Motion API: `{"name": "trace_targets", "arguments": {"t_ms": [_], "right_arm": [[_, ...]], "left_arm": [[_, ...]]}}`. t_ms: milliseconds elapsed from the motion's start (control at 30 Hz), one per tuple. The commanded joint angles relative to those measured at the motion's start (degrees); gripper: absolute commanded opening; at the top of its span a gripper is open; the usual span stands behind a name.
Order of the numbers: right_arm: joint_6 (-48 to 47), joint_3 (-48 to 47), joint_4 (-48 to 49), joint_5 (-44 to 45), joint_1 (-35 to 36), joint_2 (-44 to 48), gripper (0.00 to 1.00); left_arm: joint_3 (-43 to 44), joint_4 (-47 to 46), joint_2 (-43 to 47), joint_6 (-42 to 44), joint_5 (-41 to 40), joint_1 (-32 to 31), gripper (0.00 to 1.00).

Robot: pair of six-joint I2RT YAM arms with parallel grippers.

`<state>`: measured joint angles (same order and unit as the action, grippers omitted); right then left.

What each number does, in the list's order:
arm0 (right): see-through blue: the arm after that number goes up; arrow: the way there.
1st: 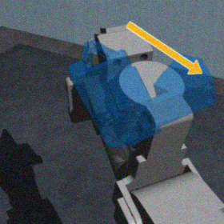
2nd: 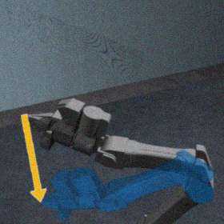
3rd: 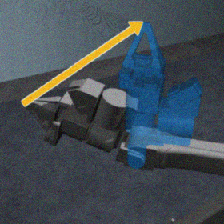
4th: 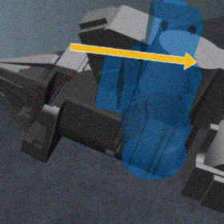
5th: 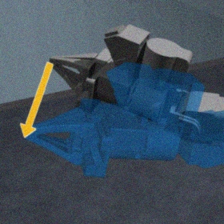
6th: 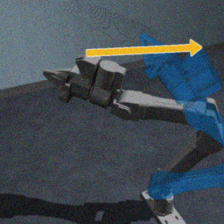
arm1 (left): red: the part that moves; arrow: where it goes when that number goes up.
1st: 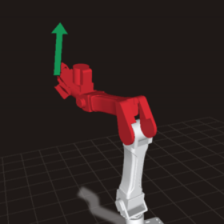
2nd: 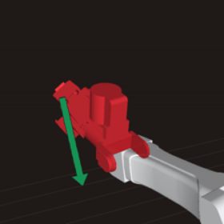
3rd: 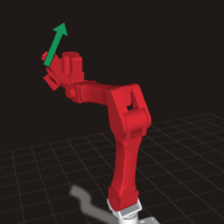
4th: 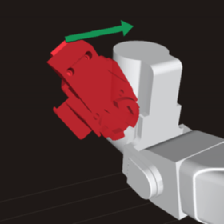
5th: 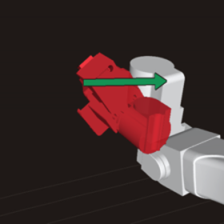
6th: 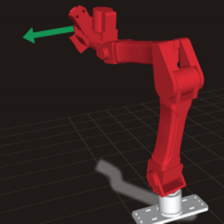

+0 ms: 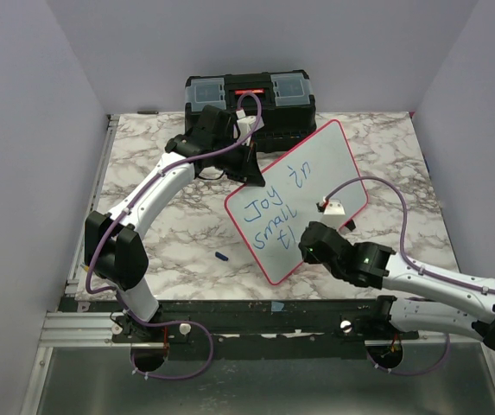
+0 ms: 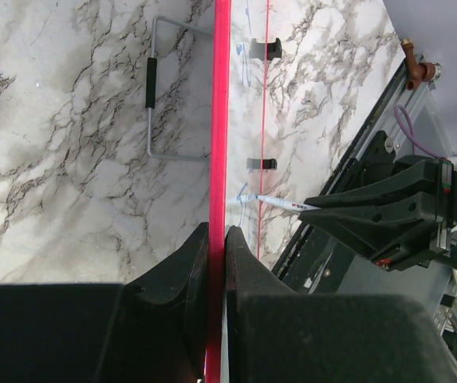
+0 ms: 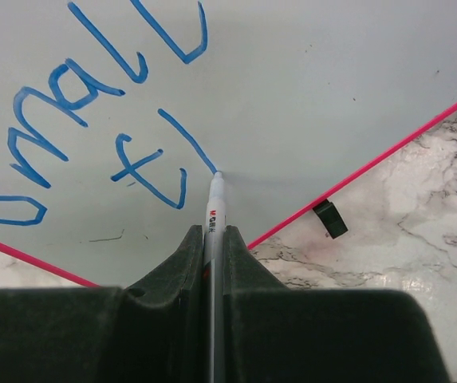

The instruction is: Write a sentence on the whiteboard

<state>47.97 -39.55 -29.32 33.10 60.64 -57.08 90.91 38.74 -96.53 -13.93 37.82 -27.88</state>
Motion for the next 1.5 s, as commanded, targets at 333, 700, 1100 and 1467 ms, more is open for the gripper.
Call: {"name": "trace_targets", "arguments": {"t_ms": [333, 700, 1100, 1467], "right_arm": [[-0.7, -5.0, 2.5, 5.2, -0.2, -3.2, 0.01], [-1.5, -6.1, 3.1, 8.2, -0.2, -3.8, 0.01], [2.1, -5.5, -0.9, 9.6, -0.2, -4.3, 0.01], [4.7, -1.6, -3.0, 6.2, -0.2, -1.1, 0.01]], "left_arm": [[-0.4, -0.2, 1.2, 2.9, -2.2, -0.2, 0.0], [-0.3, -0.2, 1.1, 3.0, -2.3, -0.2, 0.0], [-0.2, -0.1, 1.0, 3.0, -2.2, -0.2, 0.0], [-0.1, -0.1, 1.3, 2.9, -2.2, -0.2, 0.0]]}}
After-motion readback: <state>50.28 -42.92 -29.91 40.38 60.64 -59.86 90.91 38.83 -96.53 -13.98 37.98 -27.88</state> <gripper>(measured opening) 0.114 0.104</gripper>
